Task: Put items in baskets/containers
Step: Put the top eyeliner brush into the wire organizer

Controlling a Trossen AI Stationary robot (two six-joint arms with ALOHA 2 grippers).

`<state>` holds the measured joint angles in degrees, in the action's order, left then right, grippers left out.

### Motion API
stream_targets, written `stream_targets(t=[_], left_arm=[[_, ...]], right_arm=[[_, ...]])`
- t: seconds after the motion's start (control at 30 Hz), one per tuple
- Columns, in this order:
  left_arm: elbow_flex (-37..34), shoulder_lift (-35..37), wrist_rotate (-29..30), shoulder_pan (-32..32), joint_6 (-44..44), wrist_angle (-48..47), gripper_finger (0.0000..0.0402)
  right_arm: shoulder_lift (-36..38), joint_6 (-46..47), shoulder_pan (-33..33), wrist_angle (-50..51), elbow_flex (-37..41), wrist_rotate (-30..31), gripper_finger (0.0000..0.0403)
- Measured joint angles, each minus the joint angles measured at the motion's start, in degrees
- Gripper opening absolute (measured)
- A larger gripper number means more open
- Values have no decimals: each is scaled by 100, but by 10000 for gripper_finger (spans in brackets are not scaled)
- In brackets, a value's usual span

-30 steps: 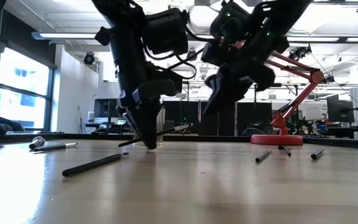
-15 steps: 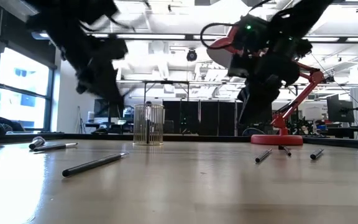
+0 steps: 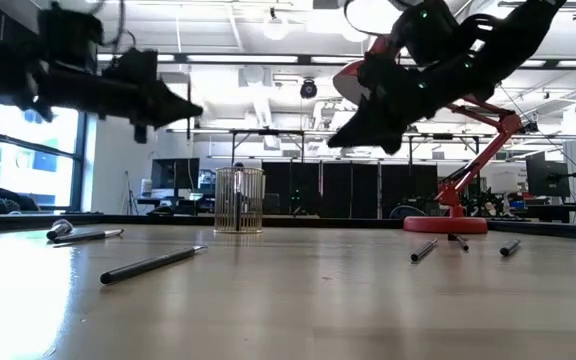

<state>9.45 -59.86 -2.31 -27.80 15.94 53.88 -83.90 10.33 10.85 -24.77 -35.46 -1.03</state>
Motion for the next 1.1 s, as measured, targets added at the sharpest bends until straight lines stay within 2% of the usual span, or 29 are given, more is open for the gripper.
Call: stream_targets(t=[0.1,0.27,0.4,0.53,0.67,0.9,1.1], left_arm=[[307,-474,-1144,-623,-348,70,9],[942,-1513,-2587,-1196,-687,291,9],[1430,-2404,-3277,-1383,-725,678,9],[1775,-2988,-3836,-1468,-675,937,9],[1932,-3320,-4031,-1452,-670,886,13],[1985,-3490,-3827,-1457,-671,877,68],[1985,-3493,-3773,-1457,-723,898,78]], right_arm=[[0,17,2,-297,-1,420,2],[0,270,2,-457,-1,912,1],[-2,631,2,-418,-1,962,2],[-3,889,-30,-420,-1,965,1],[-4,1159,-39,-420,-1,950,1],[-7,1392,-37,-420,-1,950,1],[-9,1582,-37,-418,-1,948,2]])
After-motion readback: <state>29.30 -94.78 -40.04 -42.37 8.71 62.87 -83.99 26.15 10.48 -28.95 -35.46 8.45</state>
